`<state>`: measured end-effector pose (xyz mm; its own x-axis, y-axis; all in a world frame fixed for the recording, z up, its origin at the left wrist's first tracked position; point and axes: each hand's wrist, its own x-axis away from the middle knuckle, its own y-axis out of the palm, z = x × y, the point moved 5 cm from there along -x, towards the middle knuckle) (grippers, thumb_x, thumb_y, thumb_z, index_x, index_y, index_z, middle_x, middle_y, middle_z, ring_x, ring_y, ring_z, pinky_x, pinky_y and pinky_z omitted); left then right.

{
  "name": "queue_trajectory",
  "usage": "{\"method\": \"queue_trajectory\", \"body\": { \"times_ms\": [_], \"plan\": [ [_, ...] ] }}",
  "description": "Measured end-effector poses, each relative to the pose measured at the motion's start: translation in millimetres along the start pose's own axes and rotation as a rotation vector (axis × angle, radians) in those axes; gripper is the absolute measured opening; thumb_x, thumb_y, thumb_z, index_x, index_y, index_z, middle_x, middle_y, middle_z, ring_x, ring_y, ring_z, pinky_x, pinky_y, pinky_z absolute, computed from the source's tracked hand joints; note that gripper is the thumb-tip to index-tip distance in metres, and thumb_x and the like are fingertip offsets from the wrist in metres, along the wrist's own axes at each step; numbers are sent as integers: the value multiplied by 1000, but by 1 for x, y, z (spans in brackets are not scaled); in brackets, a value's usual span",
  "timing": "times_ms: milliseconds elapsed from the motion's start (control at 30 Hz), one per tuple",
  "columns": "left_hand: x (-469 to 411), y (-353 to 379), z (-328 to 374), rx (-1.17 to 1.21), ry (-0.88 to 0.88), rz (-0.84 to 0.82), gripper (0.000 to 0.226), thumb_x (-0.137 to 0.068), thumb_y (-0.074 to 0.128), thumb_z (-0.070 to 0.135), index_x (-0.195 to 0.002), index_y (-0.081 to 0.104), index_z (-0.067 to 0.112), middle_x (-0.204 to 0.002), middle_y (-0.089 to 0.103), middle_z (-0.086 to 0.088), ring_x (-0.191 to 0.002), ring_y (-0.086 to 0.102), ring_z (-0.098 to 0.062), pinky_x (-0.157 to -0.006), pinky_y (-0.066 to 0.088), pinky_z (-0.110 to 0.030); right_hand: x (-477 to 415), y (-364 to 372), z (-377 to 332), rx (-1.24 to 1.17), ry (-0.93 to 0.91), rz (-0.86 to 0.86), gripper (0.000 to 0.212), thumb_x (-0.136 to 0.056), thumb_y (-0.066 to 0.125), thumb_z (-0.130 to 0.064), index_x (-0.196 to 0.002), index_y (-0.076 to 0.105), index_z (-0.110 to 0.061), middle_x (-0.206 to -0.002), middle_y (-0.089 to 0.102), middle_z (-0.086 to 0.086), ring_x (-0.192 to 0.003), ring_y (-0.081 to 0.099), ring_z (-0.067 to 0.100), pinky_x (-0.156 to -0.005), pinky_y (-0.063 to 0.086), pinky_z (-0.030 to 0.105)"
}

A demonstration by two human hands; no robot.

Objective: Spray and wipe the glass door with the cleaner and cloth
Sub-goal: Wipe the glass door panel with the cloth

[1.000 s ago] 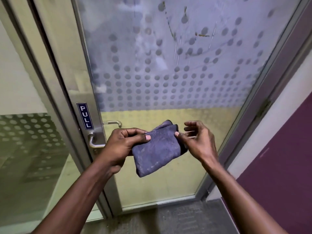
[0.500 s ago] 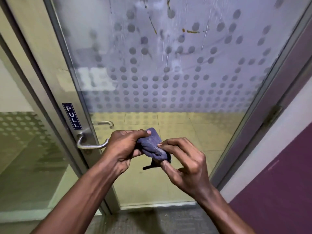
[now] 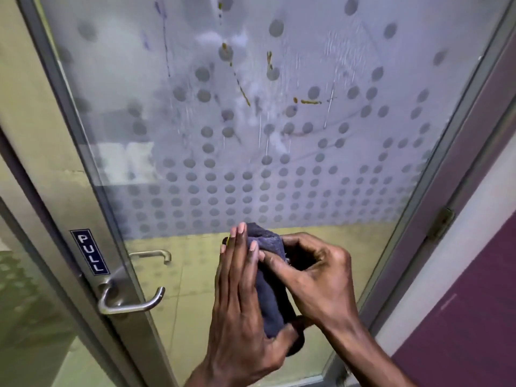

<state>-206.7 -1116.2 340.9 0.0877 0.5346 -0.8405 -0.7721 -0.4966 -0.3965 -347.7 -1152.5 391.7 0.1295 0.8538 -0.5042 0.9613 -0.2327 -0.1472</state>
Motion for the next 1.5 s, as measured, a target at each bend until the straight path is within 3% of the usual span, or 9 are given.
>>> {"method": "queue_trajectory", "body": {
  "times_ms": [100, 233, 333, 567, 667, 967, 1167, 1333, 1500],
  "plan": [
    [-23, 15, -5, -56, 20, 68, 92, -102, 56, 44, -168, 21, -10, -184, 15, -32, -174, 16, -51, -133, 25, -79, -17, 5, -13, -54, 7, -19, 16, -80, 93, -27, -96, 89, -24, -92, 87, -8, -84, 85, 23, -80, 68, 54],
    [-42, 27, -18, 76, -16, 77, 131, -73, 98, 10, -169, 11, -14, -185, 4, -34, -174, 4, -56, -136, 18, -78, -34, 6, -28, -6, -55, -20, 18, -82, 90, -25, -100, 89, -25, -92, 87, -8, -84, 84, 20, -79, 69, 48],
    [-52, 30, -22, 313, -7, 116, 123, -87, 83, 6, -178, 0, 4, -190, -5, -18, -176, 6, -49, -136, 24, -76, -38, 0, -36, 28, -134, -90, 26, -88, 80, -23, -113, 88, -26, -98, 85, -4, -90, 82, 17, -80, 66, 36],
    [-82, 48, -30, 782, -347, 293, 101, -93, 56, 7, -181, 12, 32, -190, 18, 11, -176, 23, -18, -141, 29, -48, -64, -26, -35, -137, -127, -165, 35, -93, 79, -10, -128, 79, -14, -122, 84, 2, -115, 81, 25, -101, 65, 49],
    [-112, 54, -12, 575, -263, 380, 106, -92, 58, 8, -182, 6, 25, -191, 10, 8, -177, 13, -16, -141, 21, -35, -82, -67, -25, -207, -126, 21, 30, -92, 80, -16, -122, 80, -16, -120, 85, 6, -112, 82, 31, -98, 65, 58],
    [-237, 134, 72, -103, 205, 365, 106, -81, 70, -1, -166, 11, -22, -173, 7, -53, -165, 8, -71, -134, 12, -82, -147, -212, 35, 250, -189, 324, 48, -93, 84, -32, -139, 72, -27, -139, 74, -11, -120, 76, 10, -98, 67, 44],
    [-290, 202, 83, -626, 202, 315, 108, -86, 72, 6, -175, 12, -9, -183, 12, -36, -172, 12, -54, -131, 6, -86, -172, -285, 78, 611, -376, 431, 76, -93, 78, -37, -158, 53, -7, -169, 50, 9, -158, 47, 27, -127, 44, 44],
    [-285, 225, 67, -690, 243, 319, 100, -99, 61, 16, -177, 2, -4, -188, -6, -24, -175, -16, -37, -140, -14, -64, -184, -306, 114, 699, -450, 330, 87, -97, 73, -39, -168, 35, -6, -181, 29, 8, -171, 22, 24, -136, 30, 45],
    [-225, 258, 44, -706, 316, 187, 97, -97, 60, 14, -179, 9, 2, -190, -1, -16, -179, -1, -30, -144, -6, -50, -192, -295, 143, 779, -512, 271, 87, -103, 67, -36, -171, 24, -5, -185, 13, 12, -172, 12, 33, -138, 24, 47]
  ]
}}
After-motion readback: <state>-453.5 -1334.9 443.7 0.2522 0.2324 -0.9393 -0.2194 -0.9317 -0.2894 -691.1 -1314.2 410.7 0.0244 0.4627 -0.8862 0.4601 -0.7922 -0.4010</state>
